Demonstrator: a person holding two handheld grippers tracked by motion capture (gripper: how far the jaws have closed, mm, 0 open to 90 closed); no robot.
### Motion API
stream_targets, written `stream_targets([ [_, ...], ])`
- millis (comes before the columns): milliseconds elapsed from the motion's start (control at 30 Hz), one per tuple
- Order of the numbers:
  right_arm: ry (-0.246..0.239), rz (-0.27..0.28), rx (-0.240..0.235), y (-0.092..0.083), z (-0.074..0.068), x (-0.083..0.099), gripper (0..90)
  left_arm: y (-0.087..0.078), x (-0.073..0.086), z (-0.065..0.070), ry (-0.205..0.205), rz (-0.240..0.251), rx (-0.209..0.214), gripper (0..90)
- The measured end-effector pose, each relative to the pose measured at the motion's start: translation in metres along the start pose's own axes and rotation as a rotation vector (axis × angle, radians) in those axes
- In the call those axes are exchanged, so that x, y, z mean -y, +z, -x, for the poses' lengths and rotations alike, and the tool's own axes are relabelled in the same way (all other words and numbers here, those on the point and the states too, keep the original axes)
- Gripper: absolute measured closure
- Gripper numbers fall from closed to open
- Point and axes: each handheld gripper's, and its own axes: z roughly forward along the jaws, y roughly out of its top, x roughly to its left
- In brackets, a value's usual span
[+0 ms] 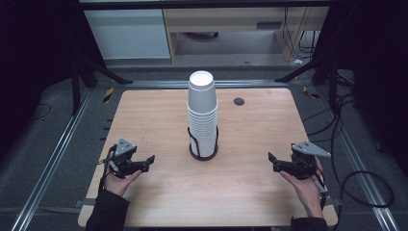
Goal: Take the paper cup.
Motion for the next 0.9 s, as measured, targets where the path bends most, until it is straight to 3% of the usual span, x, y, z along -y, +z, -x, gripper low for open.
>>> stream_targets([
  [200,-0.012,0.005,-0.027,-0.003,-0.005,-0.007,7.7,0.001,0.001,0.001,0.010,-0.011,0.001,17.5],
  [433,-0.022,0.032,-0.053,-0.010,-0.012,-0.023,7.3,0.002,0.001,0.002,0.038,-0.023,0.006,24.8],
  [767,-0.057,0.121,-0.109,-0.026,-0.027,-0.070,7.0,-0.001,0.001,-0.001,0.044,-0.003,-0.017,25.0],
  [800,-0.071,0.134,-0.122,-0.028,-0.031,-0.083,6.6,-0.001,0.001,-0.001,0.044,-0.016,-0.016,24.2],
  [900,-0.086,0.156,-0.143,-0.031,-0.038,-0.098,6.3,-0.002,-0.001,-0.002,0.043,-0.029,-0.005,27.1],
])
